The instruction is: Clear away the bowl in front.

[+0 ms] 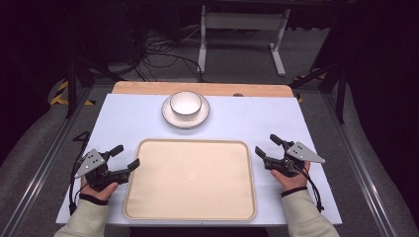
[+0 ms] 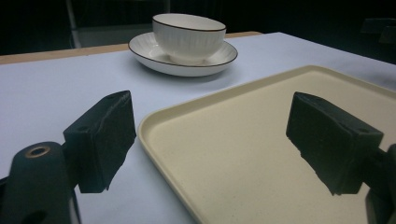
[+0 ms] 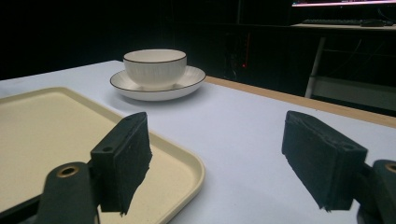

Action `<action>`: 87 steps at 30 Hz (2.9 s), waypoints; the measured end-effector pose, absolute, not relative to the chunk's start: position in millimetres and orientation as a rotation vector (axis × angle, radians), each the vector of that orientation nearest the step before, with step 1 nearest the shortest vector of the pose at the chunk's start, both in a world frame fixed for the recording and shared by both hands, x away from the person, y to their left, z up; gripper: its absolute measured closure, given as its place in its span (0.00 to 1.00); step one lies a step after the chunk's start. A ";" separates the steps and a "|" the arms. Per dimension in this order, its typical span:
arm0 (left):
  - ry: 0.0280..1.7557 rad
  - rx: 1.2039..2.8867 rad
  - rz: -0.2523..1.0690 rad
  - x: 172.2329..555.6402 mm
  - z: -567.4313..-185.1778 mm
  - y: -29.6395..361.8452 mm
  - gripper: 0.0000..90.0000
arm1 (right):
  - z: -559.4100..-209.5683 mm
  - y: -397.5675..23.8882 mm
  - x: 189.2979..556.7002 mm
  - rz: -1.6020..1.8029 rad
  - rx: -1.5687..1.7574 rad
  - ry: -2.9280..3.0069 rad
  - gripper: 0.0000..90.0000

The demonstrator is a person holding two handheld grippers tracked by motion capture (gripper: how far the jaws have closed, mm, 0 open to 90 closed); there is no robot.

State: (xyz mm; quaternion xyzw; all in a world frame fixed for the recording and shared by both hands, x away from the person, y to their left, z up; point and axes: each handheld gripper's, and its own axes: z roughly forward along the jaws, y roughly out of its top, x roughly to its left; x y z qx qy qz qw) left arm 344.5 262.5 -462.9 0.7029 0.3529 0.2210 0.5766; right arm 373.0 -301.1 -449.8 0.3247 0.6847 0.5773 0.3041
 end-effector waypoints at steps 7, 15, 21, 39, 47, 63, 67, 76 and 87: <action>0.833 1.645 0.514 346.4 -462.4 262.0 0.19 | -449.7 -301.5 373.0 1.530 0.860 1.815 0.28; 0.838 1.636 0.515 346.2 -462.1 262.0 0.20 | -449.7 -301.6 373.1 1.529 0.862 1.819 0.29; 0.842 1.618 0.491 348.4 -450.1 258.9 0.22 | -450.0 -302.9 374.1 1.523 0.870 1.814 0.31; 0.721 1.688 0.469 376.6 -398.4 225.5 0.25 | -454.9 -303.7 378.1 1.514 0.935 1.840 0.32; 0.695 1.686 0.438 400.3 -380.3 222.4 0.25 | -456.1 -303.2 379.2 1.509 0.955 1.853 0.31; 0.655 1.741 0.429 442.8 -350.8 203.5 0.27 | -456.2 -301.7 378.7 1.488 0.963 1.851 0.32; 0.651 1.773 0.449 454.9 -347.2 196.9 0.30 | -456.3 -302.0 378.6 1.487 0.979 1.847 0.31; 0.603 1.774 0.395 477.9 -336.1 185.4 0.31 | -456.3 -302.3 378.7 1.492 0.982 1.845 0.32; 0.596 1.810 0.381 507.8 -334.4 171.1 0.33 | -456.3 -302.1 378.2 1.491 0.986 1.846 0.33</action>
